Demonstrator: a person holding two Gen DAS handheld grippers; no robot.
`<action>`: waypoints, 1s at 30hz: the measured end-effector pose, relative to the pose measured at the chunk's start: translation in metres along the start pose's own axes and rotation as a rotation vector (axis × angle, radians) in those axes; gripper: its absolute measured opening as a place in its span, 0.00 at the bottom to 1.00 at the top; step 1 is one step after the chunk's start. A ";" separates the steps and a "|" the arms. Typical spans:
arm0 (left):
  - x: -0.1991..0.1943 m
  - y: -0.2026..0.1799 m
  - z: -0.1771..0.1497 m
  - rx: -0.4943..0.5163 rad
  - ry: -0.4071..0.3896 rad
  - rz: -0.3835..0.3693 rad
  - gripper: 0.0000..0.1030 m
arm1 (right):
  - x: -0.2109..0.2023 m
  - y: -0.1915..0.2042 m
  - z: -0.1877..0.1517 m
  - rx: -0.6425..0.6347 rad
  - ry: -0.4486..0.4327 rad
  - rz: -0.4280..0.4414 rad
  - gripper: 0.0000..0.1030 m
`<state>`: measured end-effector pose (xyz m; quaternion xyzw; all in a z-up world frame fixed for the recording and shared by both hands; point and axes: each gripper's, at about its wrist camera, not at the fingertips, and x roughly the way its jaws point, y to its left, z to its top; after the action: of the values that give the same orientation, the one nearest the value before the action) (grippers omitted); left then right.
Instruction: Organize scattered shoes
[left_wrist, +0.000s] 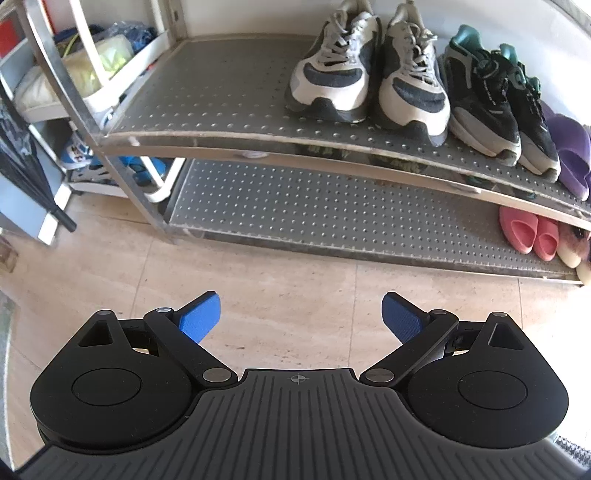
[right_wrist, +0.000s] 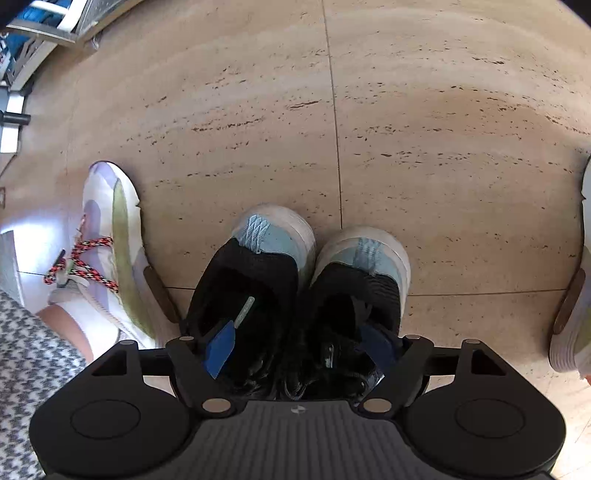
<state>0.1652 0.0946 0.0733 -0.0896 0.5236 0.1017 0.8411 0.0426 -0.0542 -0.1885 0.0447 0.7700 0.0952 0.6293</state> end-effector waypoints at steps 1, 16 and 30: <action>-0.001 0.001 0.000 -0.002 0.000 -0.002 0.94 | 0.004 0.003 0.001 -0.003 -0.012 -0.003 0.78; -0.009 0.035 0.006 -0.097 -0.014 -0.004 0.94 | -0.001 0.038 0.032 -0.584 -0.303 -0.451 0.26; -0.003 0.030 0.006 -0.097 0.005 -0.014 0.95 | -0.104 -0.051 0.137 -0.284 -0.333 -0.174 0.79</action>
<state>0.1613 0.1251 0.0778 -0.1340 0.5195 0.1208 0.8352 0.2004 -0.1116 -0.1250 -0.0956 0.6354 0.1394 0.7534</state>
